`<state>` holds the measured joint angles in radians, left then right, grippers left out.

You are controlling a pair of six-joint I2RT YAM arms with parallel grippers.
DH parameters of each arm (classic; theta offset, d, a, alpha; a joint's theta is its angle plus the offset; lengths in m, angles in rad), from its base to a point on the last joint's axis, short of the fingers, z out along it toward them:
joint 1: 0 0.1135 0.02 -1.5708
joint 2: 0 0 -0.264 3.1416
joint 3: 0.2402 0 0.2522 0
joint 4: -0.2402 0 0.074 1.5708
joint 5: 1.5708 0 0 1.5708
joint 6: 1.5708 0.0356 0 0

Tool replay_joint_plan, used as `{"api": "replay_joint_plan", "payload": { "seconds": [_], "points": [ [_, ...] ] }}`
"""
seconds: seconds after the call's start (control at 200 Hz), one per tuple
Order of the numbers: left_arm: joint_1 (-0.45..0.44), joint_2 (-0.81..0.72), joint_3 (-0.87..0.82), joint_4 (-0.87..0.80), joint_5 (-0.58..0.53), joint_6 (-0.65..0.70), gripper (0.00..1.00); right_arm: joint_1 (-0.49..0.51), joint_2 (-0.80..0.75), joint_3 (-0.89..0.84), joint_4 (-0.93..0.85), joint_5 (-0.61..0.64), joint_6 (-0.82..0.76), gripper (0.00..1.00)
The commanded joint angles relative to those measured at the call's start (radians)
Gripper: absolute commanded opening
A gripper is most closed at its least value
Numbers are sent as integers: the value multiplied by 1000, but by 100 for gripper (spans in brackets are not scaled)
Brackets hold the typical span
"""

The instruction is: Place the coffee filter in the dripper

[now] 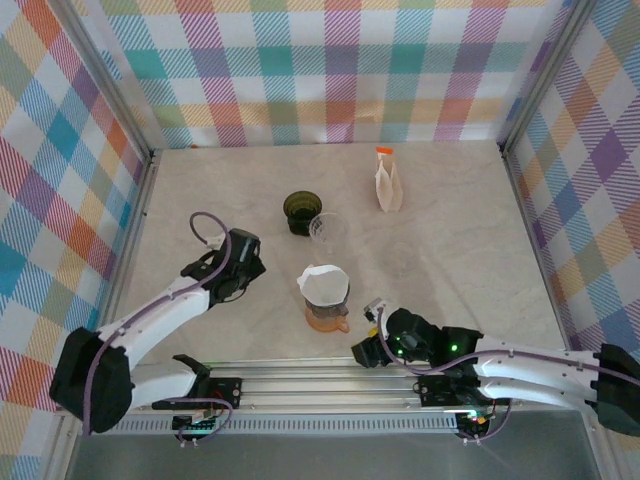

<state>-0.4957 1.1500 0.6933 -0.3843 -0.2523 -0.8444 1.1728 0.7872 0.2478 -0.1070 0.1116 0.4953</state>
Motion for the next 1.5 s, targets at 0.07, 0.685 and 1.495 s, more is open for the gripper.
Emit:
{"api": "replay_joint_plan", "payload": {
  "seconds": [0.07, 0.685, 1.495],
  "points": [
    [6, -123, -50, -61, 40, 21, 0, 10, 72, -25, 237, 64, -76, 63],
    [6, -264, -69, -154, 59, 25, 0, 10, 280, -26, 467, 71, -85, 47],
    [6, -359, -114, -205, 54, 10, 0, -47, 500, 90, 615, 78, -155, 38]
  ]
}}
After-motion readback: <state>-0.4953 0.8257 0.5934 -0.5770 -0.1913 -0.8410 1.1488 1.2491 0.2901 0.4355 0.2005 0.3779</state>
